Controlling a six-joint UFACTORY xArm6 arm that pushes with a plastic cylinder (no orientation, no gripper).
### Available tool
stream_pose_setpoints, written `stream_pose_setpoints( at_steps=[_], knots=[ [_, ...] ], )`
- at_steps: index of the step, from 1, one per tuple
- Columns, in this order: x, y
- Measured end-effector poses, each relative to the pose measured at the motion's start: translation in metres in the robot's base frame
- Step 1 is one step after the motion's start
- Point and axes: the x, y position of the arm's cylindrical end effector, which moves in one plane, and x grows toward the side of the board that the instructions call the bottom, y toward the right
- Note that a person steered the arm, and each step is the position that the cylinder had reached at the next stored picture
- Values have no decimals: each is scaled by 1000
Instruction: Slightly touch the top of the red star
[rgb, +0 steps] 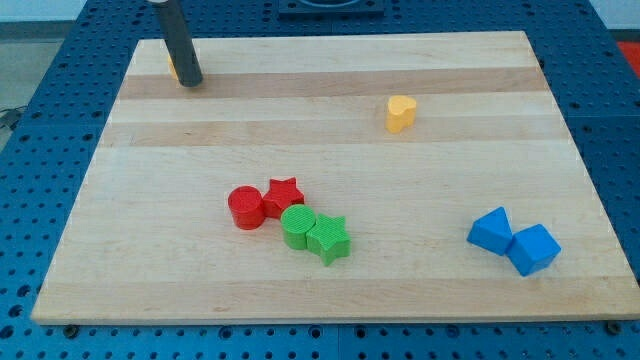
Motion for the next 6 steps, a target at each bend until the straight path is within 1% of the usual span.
stream_pose_setpoints(
  at_steps=[1, 2, 3, 5, 6],
  knots=[
    [61, 69],
    [129, 110],
    [180, 159],
    [179, 287],
    [178, 318]
  ],
)
